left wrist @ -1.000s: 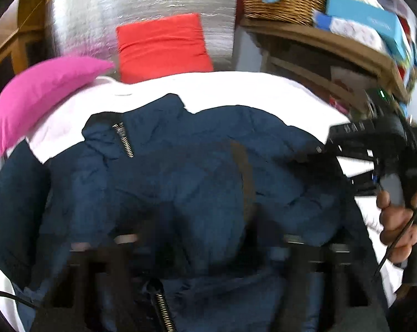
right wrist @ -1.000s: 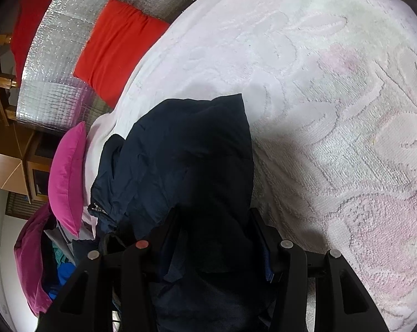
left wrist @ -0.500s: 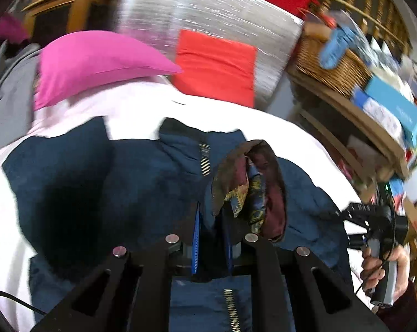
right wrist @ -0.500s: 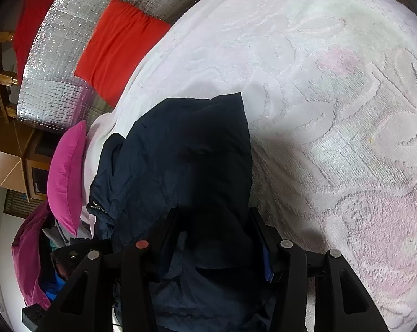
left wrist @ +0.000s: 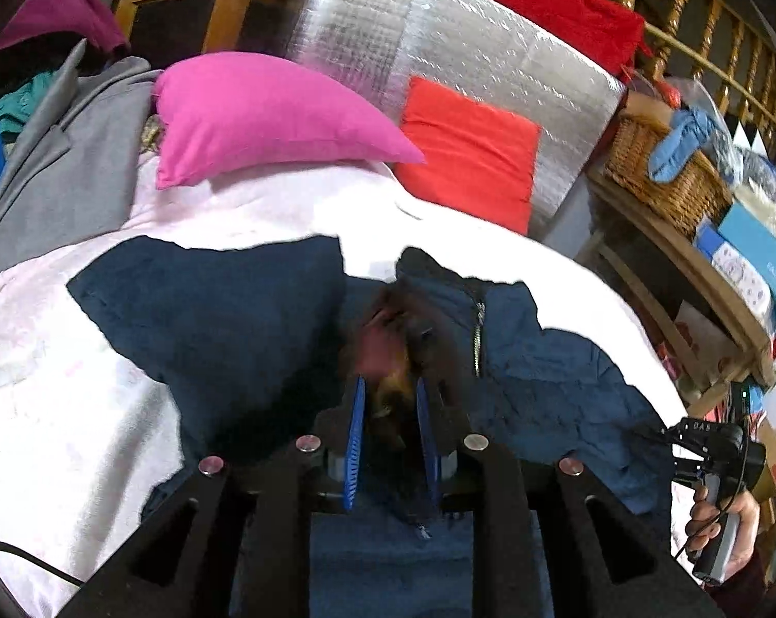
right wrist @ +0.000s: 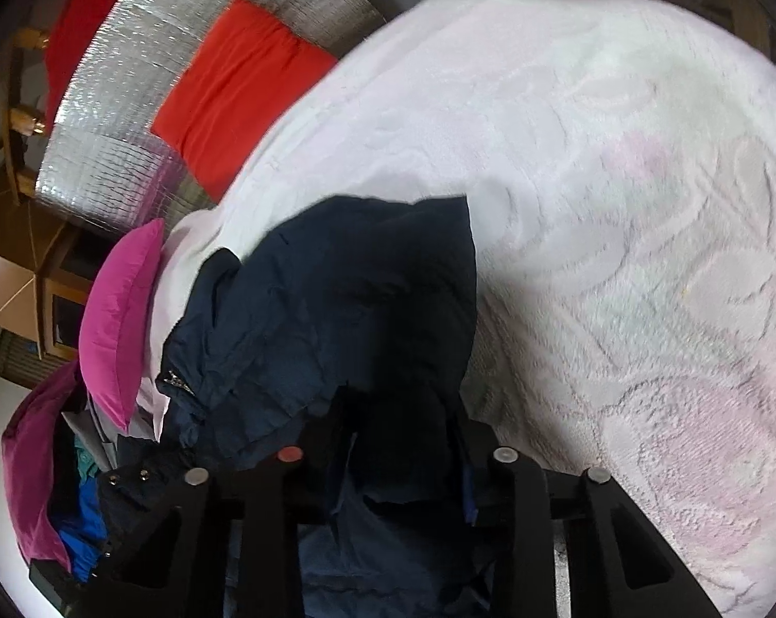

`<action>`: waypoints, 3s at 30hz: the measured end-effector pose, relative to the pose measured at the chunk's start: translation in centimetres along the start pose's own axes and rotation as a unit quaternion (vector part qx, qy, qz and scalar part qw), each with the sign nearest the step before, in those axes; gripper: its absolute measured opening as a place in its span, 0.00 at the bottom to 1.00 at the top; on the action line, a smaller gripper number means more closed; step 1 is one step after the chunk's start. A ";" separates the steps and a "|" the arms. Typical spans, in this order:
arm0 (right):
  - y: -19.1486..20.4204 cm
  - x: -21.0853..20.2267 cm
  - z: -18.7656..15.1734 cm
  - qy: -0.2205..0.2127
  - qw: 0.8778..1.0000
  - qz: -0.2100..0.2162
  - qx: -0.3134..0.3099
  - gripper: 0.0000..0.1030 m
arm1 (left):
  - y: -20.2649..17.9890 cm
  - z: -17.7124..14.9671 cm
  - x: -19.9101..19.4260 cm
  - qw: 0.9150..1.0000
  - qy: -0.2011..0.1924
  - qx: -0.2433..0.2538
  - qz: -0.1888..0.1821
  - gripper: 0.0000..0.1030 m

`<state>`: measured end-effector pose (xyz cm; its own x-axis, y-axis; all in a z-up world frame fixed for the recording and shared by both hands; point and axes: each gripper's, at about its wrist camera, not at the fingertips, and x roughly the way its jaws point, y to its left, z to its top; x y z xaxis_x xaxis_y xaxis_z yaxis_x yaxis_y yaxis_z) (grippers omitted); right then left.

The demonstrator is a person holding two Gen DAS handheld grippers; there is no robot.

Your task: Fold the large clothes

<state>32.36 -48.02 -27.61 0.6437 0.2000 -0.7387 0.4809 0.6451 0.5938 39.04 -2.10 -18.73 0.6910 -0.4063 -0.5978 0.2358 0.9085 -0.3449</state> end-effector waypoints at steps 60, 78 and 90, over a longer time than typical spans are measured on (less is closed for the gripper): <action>23.6 13.2 -19.5 0.139 0.919 0.130 -0.345 0.49 | 22.2 7.3 -1.3 0.906 -0.154 -0.369 -0.138 0.10; 15.5 2.1 -10.8 0.092 0.952 0.178 -0.231 0.49 | 1.0 8.0 -8.1 0.974 -0.153 -0.044 -0.162 0.10; 7.0 -3.0 -2.9 0.004 0.985 0.144 -0.092 0.49 | -7.6 -2.5 7.2 0.977 0.108 -0.008 -0.184 0.10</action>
<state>32.10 -41.91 -22.17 0.7324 0.3993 -0.5516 0.1625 0.6841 0.7111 40.48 -12.16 -22.19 0.4011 -0.7179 -0.5689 0.4291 0.6960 -0.5758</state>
